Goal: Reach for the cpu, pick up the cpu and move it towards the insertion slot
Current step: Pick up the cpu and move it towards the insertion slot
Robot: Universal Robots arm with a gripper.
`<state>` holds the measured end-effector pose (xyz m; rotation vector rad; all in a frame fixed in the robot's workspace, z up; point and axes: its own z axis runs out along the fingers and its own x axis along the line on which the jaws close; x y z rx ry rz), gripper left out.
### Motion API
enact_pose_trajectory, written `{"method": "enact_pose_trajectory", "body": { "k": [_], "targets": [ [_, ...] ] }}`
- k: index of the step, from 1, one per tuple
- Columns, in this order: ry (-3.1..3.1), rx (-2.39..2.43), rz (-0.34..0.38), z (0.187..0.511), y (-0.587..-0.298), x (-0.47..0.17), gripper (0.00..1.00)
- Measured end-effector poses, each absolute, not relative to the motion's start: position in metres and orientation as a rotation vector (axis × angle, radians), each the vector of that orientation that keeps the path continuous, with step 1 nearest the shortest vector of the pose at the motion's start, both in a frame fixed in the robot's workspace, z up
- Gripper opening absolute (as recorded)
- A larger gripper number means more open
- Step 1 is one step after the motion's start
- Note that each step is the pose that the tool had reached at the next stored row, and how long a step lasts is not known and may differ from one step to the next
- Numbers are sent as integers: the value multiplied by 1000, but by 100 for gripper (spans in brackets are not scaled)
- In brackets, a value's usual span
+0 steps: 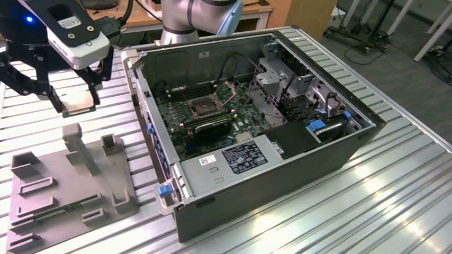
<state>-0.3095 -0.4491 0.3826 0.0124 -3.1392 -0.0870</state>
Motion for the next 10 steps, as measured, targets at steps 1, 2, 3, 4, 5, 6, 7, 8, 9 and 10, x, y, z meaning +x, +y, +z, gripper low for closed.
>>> {"method": "enact_pose_trajectory", "body": {
  "k": [1,2,3,4,5,6,7,8,9,10],
  "targets": [
    [-3139,12,-87,383,-449,-309,55],
    [-3139,12,-87,383,-449,-309,55],
    [-3139,12,-87,383,-449,-309,55],
    [-3139,12,-87,383,-449,-308,55],
    [-3139,12,-87,383,-449,-308,55],
    [-3139,12,-87,383,-449,-307,55],
    [-3139,13,-87,383,-449,-307,55],
    [-3139,12,-87,383,-449,-307,55],
    [-3139,12,-87,383,-449,-306,55],
    [-3139,12,-87,383,-449,-306,55]
  ]
}}
